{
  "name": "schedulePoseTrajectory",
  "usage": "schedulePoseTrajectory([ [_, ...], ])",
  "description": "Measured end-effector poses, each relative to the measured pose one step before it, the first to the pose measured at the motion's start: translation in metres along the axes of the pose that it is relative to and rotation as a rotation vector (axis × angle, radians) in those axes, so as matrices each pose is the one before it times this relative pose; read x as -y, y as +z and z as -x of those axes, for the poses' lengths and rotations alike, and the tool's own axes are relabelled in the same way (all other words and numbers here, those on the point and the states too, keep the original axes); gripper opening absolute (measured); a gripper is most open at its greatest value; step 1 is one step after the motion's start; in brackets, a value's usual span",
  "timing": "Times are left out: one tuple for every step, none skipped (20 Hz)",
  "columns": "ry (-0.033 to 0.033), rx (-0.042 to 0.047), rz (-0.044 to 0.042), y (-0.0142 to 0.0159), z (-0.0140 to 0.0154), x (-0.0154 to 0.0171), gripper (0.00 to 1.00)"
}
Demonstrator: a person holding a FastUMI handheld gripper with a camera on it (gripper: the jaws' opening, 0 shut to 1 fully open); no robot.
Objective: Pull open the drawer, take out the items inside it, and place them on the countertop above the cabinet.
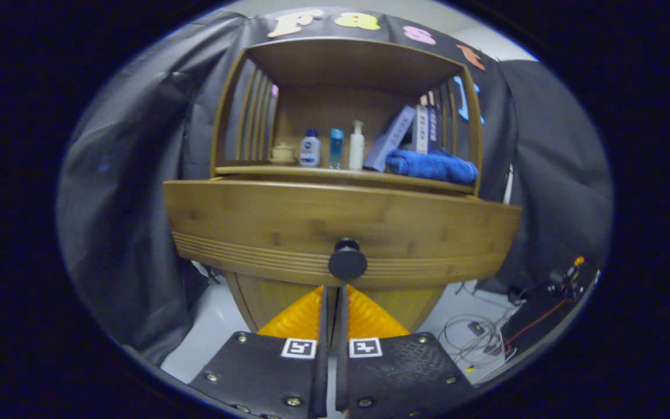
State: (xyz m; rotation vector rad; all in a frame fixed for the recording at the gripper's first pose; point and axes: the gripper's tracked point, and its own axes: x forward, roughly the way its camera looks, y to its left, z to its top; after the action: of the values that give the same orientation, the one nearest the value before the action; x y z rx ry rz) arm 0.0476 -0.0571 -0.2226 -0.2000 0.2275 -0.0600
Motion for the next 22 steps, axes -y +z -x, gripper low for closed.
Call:
schedulePoseTrajectory([
  [-0.01725,0.00313,-0.00232,0.00224,-0.00250,0.00595,0.06],
  [0.00155,-0.00180,-0.02186,-0.00157,-0.00109,0.00382,0.07],
  [0.02753,0.00150,-0.03088,0.00338,-0.00214,-0.00292,0.15],
  [0.01279,0.00984,-0.03540,0.00614,-0.00802,-0.00319,0.24],
  [0.00280,-0.00259,-0.02328,0.00245,-0.00725,0.00144,0.33],
  [-0.01383,-0.00618,-0.01063,-0.00241,-0.00727,0.00280,0.38],
  [-0.02758,-0.00771,0.00028,0.00025,-0.00753,0.00562,0.44],
  [0.02703,-0.00676,0.00402,-0.00109,-0.00455,-0.00808,0.44],
  [-0.01048,0.00013,0.01798,0.00059,-0.01282,0.00068,0.46],
  [0.00212,-0.01568,0.02453,-0.00413,-0.00504,0.00016,0.48],
  [0.00538,-0.00339,0.01509,-0.00052,-0.00087,0.00053,0.45],
  [-0.00454,0.02619,-0.02761,0.00111,-0.00134,0.00289,0.40],
  [-0.00323,-0.00767,-0.02220,-0.00182,0.00200,-0.00043,0.35],
  [-0.00283,-0.00114,0.00067,-0.00005,0.00649,-0.00068,0.29],
  [-0.00489,-0.01790,-0.00432,-0.00519,0.00824,0.00089,0.29],
  [-0.00187,0.00918,0.00352,0.00016,0.00951,-0.00071,0.29],
  [0.00351,-0.00235,0.01708,-0.00511,0.01070,-0.00003,0.29],
  [0.01043,0.01021,0.00293,0.00048,0.00728,-0.00024,0.29],
  [0.00731,-0.00797,-0.00491,-0.00288,0.00765,-0.00024,0.29],
  [0.00288,-0.00734,-0.01467,-0.00222,0.00552,0.00095,0.29],
  [0.00302,-0.01552,-0.01151,-0.00082,0.00352,0.00061,0.29],
  [-0.00214,-0.00618,-0.00950,-0.00165,0.00385,-0.00005,0.29],
])
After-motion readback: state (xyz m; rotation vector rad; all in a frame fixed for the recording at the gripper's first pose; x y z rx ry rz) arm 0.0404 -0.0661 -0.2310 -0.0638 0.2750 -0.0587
